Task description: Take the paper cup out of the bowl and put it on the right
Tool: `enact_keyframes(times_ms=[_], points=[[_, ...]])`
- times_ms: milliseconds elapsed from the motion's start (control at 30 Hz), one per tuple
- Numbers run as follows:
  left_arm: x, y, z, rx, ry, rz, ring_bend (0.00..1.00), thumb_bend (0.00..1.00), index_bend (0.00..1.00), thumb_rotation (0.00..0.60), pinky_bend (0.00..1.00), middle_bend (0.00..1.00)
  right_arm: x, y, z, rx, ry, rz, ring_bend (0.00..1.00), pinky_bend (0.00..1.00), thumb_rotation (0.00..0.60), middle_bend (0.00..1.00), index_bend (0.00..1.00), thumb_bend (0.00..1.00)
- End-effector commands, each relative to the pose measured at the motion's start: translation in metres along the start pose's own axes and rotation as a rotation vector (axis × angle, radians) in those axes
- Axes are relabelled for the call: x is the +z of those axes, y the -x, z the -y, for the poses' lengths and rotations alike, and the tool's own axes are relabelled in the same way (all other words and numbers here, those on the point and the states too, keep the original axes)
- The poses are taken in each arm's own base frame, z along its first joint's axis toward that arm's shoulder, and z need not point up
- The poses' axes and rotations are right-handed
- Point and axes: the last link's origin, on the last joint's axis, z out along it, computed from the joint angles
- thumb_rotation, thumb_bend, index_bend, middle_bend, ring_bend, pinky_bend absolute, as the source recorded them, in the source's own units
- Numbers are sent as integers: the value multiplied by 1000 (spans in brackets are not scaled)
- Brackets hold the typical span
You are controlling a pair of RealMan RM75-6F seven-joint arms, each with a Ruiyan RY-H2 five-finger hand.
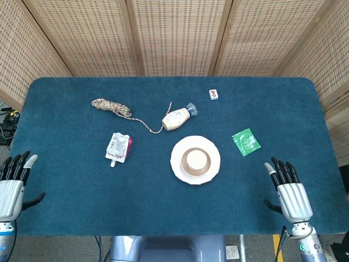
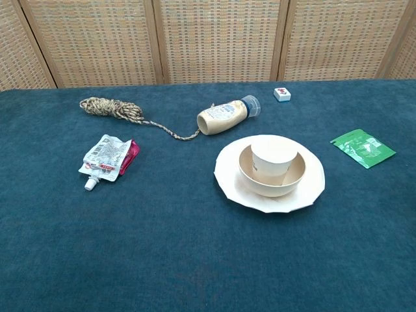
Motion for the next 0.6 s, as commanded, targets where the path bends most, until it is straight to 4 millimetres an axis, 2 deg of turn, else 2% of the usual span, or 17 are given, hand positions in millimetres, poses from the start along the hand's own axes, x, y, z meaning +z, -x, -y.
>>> enact_keyframes(times_ms=[33, 400, 500, 600], points=[[0, 0, 0, 0, 0, 0, 0, 26, 0, 600, 0, 0, 0, 0, 0, 0, 0, 0, 0, 0, 600, 0, 0, 215], [1, -2, 3, -6, -11, -6, 0, 26, 0, 600, 0, 0, 1, -1, 7, 5, -20, -8, 0, 0, 600, 0, 0, 215], [2, -1, 4, -7, -15, -3, 0, 26, 0, 600, 0, 0, 6, -3, 13, 19, -34, -16, 0, 0, 600, 0, 4, 215], [4, -2, 5, -12, -17, -3, 0, 26, 0, 600, 0, 0, 18, -7, 28, 36, -77, -21, 0, 1, 600, 0, 40, 215]])
